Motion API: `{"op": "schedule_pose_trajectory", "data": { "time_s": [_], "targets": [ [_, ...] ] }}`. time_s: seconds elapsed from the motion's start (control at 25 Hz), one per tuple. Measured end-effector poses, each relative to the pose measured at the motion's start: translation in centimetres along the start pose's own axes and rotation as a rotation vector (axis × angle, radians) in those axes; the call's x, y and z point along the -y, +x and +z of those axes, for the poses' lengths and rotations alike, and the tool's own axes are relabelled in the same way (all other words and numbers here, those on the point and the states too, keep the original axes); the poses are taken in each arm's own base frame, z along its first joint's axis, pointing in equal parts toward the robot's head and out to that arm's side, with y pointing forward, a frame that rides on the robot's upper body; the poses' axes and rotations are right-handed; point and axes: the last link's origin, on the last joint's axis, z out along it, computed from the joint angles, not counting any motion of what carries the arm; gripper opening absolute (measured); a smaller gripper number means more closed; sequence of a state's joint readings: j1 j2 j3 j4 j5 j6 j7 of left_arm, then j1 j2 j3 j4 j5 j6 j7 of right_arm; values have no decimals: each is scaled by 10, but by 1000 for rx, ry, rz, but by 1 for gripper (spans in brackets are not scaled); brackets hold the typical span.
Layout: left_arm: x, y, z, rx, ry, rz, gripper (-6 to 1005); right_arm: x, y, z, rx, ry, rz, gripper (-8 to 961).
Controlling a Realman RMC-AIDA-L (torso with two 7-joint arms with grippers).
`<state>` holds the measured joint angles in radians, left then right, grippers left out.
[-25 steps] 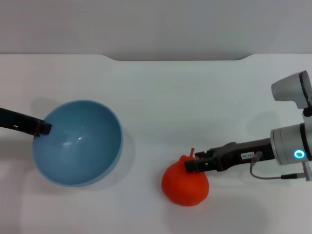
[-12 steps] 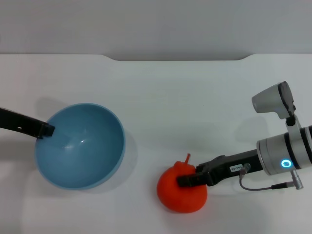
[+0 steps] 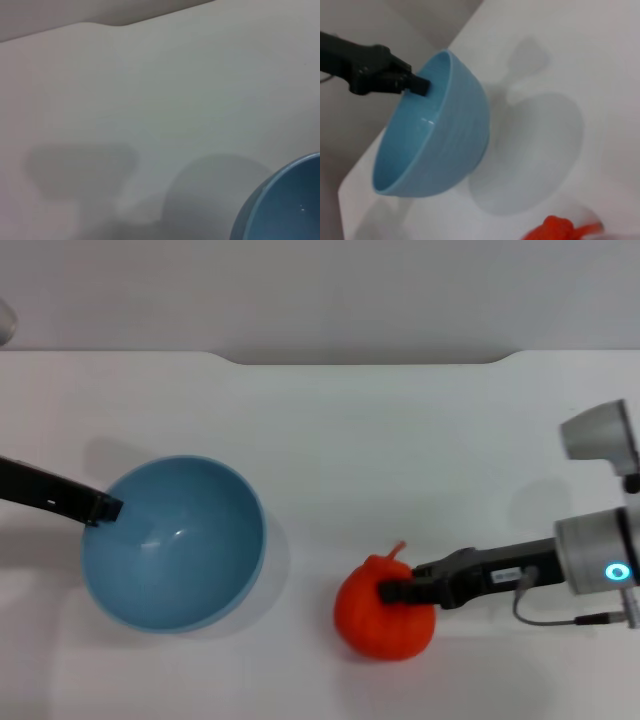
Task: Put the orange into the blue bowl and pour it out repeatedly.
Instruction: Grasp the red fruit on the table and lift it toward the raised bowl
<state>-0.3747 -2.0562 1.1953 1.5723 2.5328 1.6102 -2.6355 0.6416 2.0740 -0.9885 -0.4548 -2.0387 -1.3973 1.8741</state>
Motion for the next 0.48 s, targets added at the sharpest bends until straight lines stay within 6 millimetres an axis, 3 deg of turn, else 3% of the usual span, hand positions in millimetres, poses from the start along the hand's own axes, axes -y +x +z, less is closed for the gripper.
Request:
{"op": "schedule_pose_trajectory", "data": {
  "time_s": [0.24, 0.48],
  "targets": [
    [-10, 8, 8, 25, -19, 47, -1, -11, -4, -42, 129, -36, -73, 126],
    [-44, 27, 39, 108, -76, 160, -1, -35, -20, -90, 188, -52, -206, 96]
  ]
}}
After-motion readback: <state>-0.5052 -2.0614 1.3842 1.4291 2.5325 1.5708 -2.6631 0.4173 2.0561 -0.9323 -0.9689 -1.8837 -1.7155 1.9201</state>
